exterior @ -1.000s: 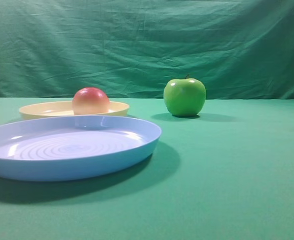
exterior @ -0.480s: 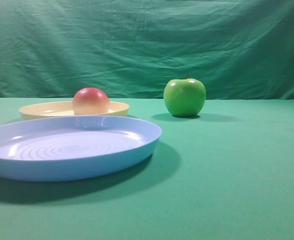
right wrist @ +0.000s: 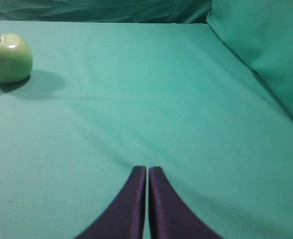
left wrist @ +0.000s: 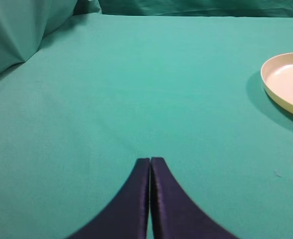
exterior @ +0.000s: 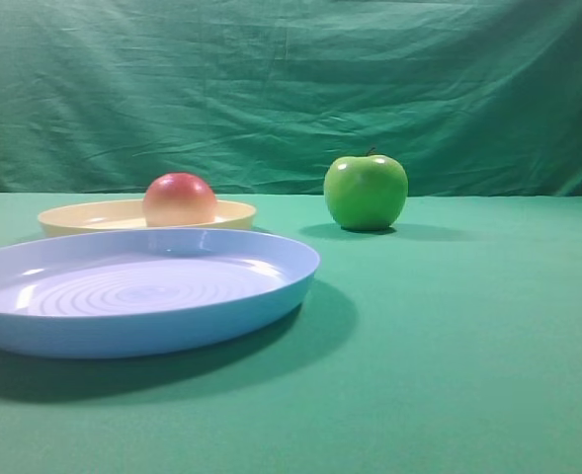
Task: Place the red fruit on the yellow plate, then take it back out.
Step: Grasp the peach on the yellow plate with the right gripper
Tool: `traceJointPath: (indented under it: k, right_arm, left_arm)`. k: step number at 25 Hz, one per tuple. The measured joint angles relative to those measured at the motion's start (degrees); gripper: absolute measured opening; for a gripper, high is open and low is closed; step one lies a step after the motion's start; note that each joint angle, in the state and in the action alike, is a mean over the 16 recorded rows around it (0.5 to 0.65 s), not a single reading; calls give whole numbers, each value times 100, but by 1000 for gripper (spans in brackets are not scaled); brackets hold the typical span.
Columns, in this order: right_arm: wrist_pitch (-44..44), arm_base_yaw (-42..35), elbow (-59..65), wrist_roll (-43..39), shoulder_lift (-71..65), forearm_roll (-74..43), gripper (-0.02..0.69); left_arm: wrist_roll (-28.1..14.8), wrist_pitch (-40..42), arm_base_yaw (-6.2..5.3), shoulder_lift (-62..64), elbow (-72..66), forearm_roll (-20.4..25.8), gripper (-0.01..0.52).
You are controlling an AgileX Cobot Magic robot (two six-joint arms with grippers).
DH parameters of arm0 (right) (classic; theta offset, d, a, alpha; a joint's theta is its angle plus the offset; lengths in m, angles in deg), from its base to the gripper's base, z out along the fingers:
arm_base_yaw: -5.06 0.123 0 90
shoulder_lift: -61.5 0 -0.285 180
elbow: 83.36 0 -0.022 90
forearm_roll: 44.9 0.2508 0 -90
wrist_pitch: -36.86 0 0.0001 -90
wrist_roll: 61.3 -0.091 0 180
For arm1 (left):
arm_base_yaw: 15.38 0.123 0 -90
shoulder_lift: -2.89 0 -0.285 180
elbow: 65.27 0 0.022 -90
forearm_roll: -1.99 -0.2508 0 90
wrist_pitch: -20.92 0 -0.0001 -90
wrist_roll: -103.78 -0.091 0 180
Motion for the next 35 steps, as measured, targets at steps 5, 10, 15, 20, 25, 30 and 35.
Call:
traceJointPath:
  k: [5,10,15,20,25,30,35]
  right_arm:
    - [-31,22,4,42,-3,13,0]
    - [-22,120,-80,53,-147,16,0]
    - [6,292,-473,60,-529,16,0]
    - [42,508,-1205,64,-1135,79,0]
    - [211,786,-2226,65,-1886,273,0]
    - [660,1205,-3246,65,-2700,495,0]
    - [1330,1684,-4102,65,-3654,750,0]
  left_arm:
    - [0,0,0,0,0,0,0]
    - [0,0,0,0,0,0,0]
    - [0,0,0,0,0,0,0]
    - [0,0,0,0,0,0,0]
    - [0,0,0,0,0,0,0]
    - [0,0,0,0,0,0,0]
    - [0,0,0,0,0,0,0]
